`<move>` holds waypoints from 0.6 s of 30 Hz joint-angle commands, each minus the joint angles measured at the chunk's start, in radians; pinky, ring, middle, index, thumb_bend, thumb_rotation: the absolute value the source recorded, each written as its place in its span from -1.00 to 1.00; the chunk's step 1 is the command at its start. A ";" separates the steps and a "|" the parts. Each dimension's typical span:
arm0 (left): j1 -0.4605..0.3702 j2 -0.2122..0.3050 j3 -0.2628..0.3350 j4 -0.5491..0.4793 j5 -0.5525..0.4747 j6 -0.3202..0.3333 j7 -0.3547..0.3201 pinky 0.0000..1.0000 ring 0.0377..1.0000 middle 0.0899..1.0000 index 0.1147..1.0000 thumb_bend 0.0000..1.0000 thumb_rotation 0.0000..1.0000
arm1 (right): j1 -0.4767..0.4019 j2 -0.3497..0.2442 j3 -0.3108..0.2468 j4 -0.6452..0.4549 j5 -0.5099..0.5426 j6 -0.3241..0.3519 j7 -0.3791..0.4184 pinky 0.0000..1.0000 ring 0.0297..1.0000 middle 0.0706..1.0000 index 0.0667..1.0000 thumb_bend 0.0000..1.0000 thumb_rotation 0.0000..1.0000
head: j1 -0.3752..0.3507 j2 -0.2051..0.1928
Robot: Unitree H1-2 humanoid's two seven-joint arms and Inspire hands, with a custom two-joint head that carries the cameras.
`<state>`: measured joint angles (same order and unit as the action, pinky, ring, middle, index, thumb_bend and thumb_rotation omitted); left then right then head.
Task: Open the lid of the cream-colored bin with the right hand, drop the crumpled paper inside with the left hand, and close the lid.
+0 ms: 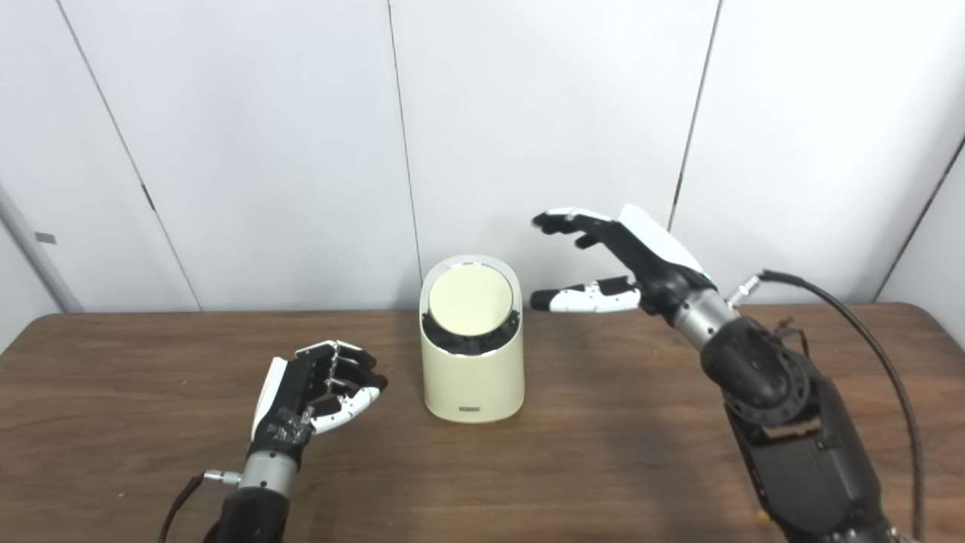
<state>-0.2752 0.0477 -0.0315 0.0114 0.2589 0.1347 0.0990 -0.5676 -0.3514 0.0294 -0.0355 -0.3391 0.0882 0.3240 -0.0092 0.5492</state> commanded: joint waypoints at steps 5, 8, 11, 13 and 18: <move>-0.042 0.007 -0.001 -0.028 -0.001 -0.027 0.000 -0.11 0.06 -0.12 -0.12 0.03 -1.00 | 0.018 0.022 -0.048 0.043 0.073 -0.059 -0.098 0.67 0.71 0.65 0.74 0.32 0.10 | -0.002 -0.001; -0.043 0.015 -0.002 -0.023 -0.005 -0.039 -0.006 -0.10 0.07 -0.11 -0.13 0.03 -1.00 | 0.059 0.026 -0.044 0.039 0.052 -0.063 -0.133 0.49 0.65 0.64 0.69 0.30 0.06 | -0.007 0.001; -0.047 0.016 0.002 -0.023 -0.010 -0.044 -0.007 -0.12 0.06 -0.11 -0.13 0.03 -1.00 | 0.113 0.055 -0.061 0.004 0.084 -0.009 -0.150 0.46 0.66 0.67 0.68 0.29 -0.07 | -0.011 0.003; -0.050 0.018 0.005 -0.019 -0.013 -0.054 -0.007 -0.11 0.07 -0.11 -0.13 0.03 -1.00 | 0.147 0.080 -0.072 -0.017 0.100 0.016 -0.167 0.45 0.64 0.68 0.68 0.28 -0.14 | -0.013 0.002; -0.051 0.024 0.006 -0.016 -0.024 -0.073 -0.012 -0.10 0.07 -0.11 -0.13 0.03 -1.00 | 0.188 0.134 -0.094 -0.018 0.134 0.035 -0.214 0.45 0.62 0.68 0.69 0.23 -0.26 | -0.019 0.003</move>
<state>-0.2839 0.0633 -0.0288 0.0148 0.2384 0.1046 0.0815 -0.3442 -0.2152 -0.0450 -0.0270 -0.2255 0.1386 0.1437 -0.0245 0.5507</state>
